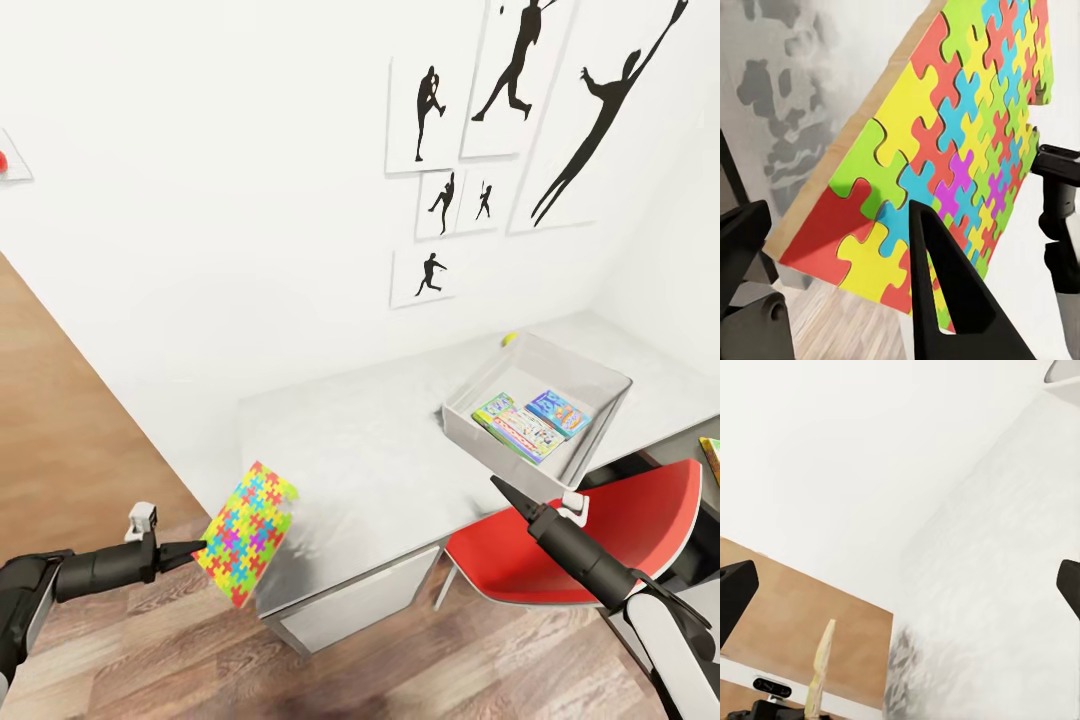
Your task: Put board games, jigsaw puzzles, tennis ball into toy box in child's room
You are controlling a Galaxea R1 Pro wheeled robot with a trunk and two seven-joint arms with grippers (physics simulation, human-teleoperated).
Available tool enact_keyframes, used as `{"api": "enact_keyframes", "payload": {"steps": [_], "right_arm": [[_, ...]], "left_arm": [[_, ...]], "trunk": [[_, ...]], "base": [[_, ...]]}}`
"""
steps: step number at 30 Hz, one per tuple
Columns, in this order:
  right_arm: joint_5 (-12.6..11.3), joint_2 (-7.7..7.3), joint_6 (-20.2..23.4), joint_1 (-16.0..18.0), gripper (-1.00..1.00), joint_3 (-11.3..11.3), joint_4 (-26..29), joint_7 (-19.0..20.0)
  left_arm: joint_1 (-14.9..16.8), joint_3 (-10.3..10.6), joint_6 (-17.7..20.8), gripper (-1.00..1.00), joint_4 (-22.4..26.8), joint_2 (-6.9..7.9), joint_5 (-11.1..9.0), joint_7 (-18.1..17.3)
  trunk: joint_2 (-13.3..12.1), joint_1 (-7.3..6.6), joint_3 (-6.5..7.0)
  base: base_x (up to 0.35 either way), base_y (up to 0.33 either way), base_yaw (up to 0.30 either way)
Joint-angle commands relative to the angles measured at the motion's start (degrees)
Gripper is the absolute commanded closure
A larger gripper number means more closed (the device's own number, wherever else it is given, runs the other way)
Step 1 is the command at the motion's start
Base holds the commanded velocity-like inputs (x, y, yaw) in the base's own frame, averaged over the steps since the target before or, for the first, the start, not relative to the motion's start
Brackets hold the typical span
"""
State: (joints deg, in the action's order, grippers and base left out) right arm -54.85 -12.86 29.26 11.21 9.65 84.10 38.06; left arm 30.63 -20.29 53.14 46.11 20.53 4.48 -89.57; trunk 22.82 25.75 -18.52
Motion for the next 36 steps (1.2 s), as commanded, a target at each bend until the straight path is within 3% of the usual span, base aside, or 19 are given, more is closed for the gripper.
{"api": "enact_keyframes", "payload": {"steps": [1, 7, 13, 18, 23, 26, 29, 36], "right_arm": [[-0.1, 0.0, 0.5, 0.0, -1.0, 0.1, 0.0, 0.0], [3.2, 0.12, 0.5, 0.0, -1.0, 0.3, -0.1, -0.1], [3.5, 0.15, 0.5, 0.0, -1.0, 0.3, 0.1, -0.2], [3.5, 0.18, 0.9, 0.0, -1.0, 0.3, 0.2, -0.3], [3.5, 0.21, 0.7, 0.0, -1.0, 0.3, 0.2, -0.3], [3.5, 0.21, 0.7, 0.0, -1.0, 0.3, 0.2, -0.3], [3.5, 0.21, 0.6, 0.0, -1.0, 0.3, 0.3, -0.3], [3.5, 0.21, 0.9, 0.0, -1.0, 0.3, 0.6, -0.3]], "left_arm": [[0.0, -0.1, 0.6, 1.0, 0.1, -0.03, 0.4, -0.4], [0.1, -0.2, 0.6, 1.0, 0.5, 0.29, 0.3, -0.4], [0.1, -0.3, 0.8, 1.0, 0.5, 0.88, 0.3, -0.4], [0.1, -0.5, 2.6, 1.0, 0.6, 3.25, -0.3, -0.4], [0.1, -0.5, 6.7, 1.0, 0.8, 8.1, -2.1, -0.4], [0.1, -0.5, 6.9, 1.0, 0.8, 9.82, -3.7, -0.4], [0.1, -0.5, 6.9, 1.0, 0.8, 10.45, -5.0, -0.4], [0.1, -0.4, 6.9, 1.0, 0.9, 10.76, -5.5, -0.4]], "trunk": [[0.1, 0.03, -0.1], [0.1, 0.03, -0.1], [0.1, 0.03, -0.1], [0.1, 0.03, -0.1], [0.1, 0.03, -0.1], [0.1, 0.03, -0.1], [0.1, 0.03, -0.1], [0.1, 0.03, -0.1]], "base": [[0.0, 0.0, 0.0], [0.0, 0.0, 0.0], [0.0, 0.0, 0.0], [0.0, 0.0, 0.0], [0.0, 0.0, 0.0], [0.0, 0.0, 0.0], [0.0, 0.0, 0.0], [0.0, 0.0, 0.0]]}}
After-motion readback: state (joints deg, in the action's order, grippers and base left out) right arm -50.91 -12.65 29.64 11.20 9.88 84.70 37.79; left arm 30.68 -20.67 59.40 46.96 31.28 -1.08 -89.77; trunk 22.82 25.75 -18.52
